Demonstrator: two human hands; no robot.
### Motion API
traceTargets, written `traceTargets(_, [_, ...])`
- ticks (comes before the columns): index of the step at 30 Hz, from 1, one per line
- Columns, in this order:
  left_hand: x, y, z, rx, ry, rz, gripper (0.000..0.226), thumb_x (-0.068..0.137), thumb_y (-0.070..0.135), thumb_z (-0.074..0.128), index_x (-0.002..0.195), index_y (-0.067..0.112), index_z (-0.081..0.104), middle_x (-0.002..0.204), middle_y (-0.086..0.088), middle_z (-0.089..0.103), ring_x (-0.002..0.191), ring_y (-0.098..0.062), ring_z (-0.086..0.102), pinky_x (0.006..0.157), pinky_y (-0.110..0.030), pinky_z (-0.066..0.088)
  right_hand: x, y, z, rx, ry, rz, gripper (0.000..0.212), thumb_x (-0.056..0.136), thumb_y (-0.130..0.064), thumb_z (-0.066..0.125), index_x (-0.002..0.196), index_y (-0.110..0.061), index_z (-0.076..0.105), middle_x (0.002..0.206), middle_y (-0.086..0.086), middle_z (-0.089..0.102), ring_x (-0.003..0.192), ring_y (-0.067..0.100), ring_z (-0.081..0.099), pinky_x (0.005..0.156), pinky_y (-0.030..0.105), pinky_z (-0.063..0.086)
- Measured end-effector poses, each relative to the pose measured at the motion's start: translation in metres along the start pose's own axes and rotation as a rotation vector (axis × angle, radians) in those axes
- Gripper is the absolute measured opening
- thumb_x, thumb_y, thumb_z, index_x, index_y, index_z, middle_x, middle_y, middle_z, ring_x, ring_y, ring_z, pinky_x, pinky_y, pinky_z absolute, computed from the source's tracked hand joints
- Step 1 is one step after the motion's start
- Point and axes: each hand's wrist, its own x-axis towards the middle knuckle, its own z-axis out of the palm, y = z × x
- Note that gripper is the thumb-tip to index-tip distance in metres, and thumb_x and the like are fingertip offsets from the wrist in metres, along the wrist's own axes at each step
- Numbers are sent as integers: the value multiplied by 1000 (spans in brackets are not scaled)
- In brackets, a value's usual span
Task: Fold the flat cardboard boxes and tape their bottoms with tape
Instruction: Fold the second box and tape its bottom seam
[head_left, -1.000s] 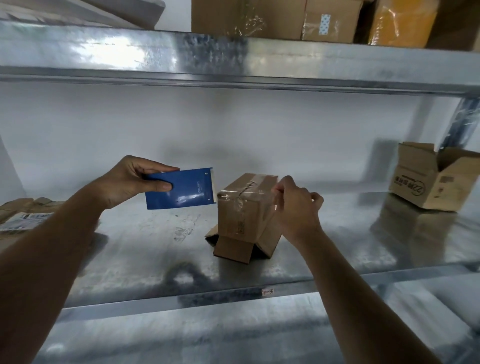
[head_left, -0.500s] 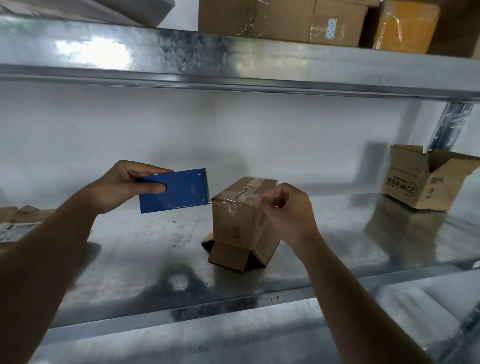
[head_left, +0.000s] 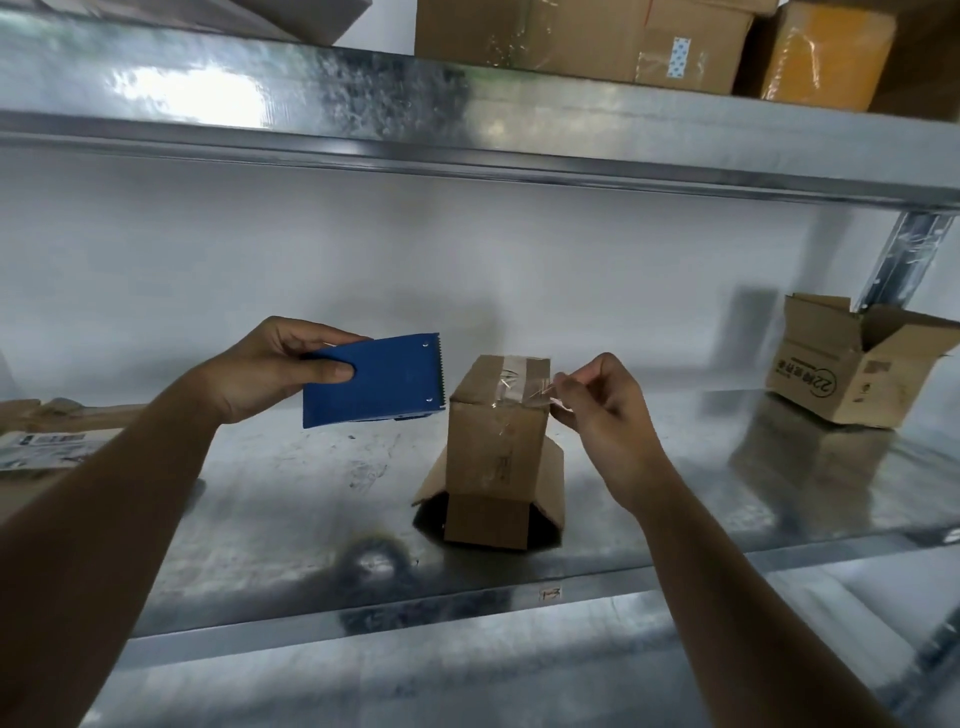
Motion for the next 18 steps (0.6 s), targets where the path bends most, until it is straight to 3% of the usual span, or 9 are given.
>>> traceTargets(2, [-1, 1, 5, -2, 2, -14, 75, 48, 49, 102, 115, 22, 81, 124, -13, 74, 115, -31, 71, 93, -35, 60, 3, 2, -3, 115, -34, 99, 17, 106, -12, 57, 93, -7, 47, 86, 10, 72, 104, 30, 74, 100, 56, 56])
traceTargets(6, [-1, 4, 15, 17, 26, -12, 76, 50, 49, 102, 117, 21, 80, 125, -14, 73, 117, -33, 70, 98, -41, 58, 13, 2, -6, 269, -50, 261, 18, 107, -13, 56, 91, -10, 47, 78, 4, 59, 103, 29, 76, 103, 62, 52])
traceTargets(8, [-4, 6, 16, 24, 39, -18, 77, 50, 49, 102, 117, 20, 79, 125, -14, 73, 117, -33, 70, 97, -40, 59, 16, -3, -9, 292, -84, 272, 24, 105, -14, 59, 83, -11, 49, 76, 4, 62, 104, 26, 76, 99, 55, 52])
traceTargets(10, [-8, 10, 13, 30, 47, -26, 78, 49, 49, 102, 117, 19, 79, 125, -14, 73, 116, -33, 70, 94, -38, 60, 15, -8, -13, 168, -104, 206, 25, 100, -18, 67, 78, -14, 55, 82, 8, 69, 103, 15, 73, 91, 42, 51])
traceTargets(13, [-16, 14, 5, 32, 64, -25, 79, 49, 49, 102, 117, 18, 79, 126, -15, 73, 116, -33, 70, 91, -35, 61, 10, -10, -15, -26, -77, 36, 19, 95, -15, 74, 80, -6, 65, 81, 14, 65, 77, 11, 61, 73, 21, 48])
traceTargets(16, [-21, 14, -1, 48, 79, -28, 80, 49, 48, 102, 119, 16, 78, 126, -17, 73, 116, -34, 70, 93, -35, 60, 6, -6, -12, -91, -77, -45, 17, 92, -13, 78, 83, -3, 68, 78, 21, 64, 69, 16, 57, 64, 24, 48])
traceTargets(18, [-24, 13, -3, 63, 84, -37, 80, 50, 48, 102, 119, 16, 78, 125, -16, 73, 116, -33, 70, 96, -37, 59, 6, 0, -11, -132, -87, -68, 17, 91, -16, 79, 80, -9, 68, 67, 15, 58, 60, 15, 50, 57, 25, 43])
